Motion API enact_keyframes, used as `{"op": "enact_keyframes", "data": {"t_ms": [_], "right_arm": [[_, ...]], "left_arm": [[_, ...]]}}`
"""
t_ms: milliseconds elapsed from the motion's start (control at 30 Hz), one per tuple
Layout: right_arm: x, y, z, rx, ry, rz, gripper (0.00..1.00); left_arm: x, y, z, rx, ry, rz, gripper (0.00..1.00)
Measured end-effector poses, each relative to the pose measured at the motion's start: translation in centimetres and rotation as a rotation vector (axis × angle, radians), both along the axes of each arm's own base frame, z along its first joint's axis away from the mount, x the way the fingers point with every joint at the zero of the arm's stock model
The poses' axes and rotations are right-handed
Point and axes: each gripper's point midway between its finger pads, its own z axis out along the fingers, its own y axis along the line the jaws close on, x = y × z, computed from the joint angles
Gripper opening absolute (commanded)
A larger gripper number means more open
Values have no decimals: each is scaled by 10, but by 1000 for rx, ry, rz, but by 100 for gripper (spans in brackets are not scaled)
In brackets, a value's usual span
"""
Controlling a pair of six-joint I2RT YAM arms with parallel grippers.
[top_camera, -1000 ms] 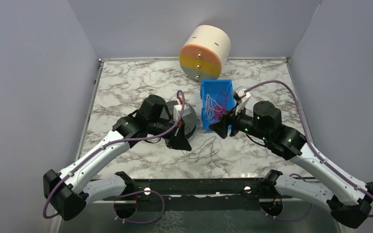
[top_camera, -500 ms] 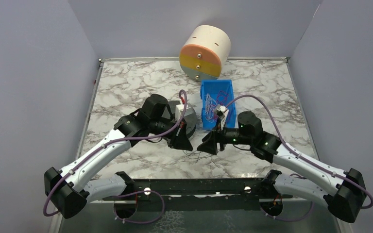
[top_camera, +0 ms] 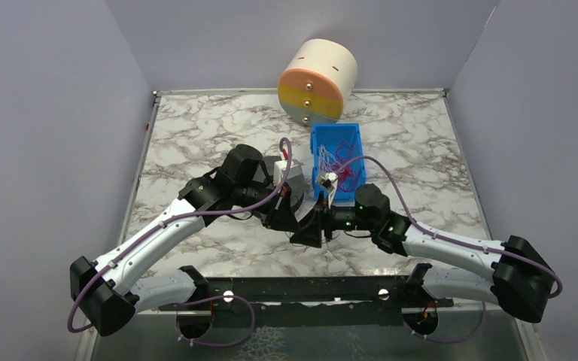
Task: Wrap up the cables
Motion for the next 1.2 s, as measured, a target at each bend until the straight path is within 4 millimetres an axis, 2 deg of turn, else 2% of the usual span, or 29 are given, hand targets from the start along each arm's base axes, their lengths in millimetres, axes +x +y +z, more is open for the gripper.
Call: {"op": "enact_keyframes", "data": {"t_ms": [233,400,600,700,767,800,967,1200], "right_arm": [[4,12,-10,19,21,-42,63],[8,22,-7,51,10,-76,59],[21,24,0,88,-3,-153,41],[28,19,5,100,-20,-207,22],[34,15,14,115,-45,-245,6],[36,12,19,126,-59,-266,2],[49,-3,47,148,-141,-361,1],[66,-32,89,137,-291,-504,1]], "left_arm": [[-2,-1,2,-1,13,3,0],[-5,-2,3,-2,23,-2,0],[-8,-2,6,-11,24,-3,0],[-11,-2,9,-18,23,-5,0],[-12,-2,11,-21,23,-6,0],[-13,-2,11,-21,25,-7,0],[-15,-2,10,-20,32,-9,0],[-19,0,-3,5,62,-11,0]]}}
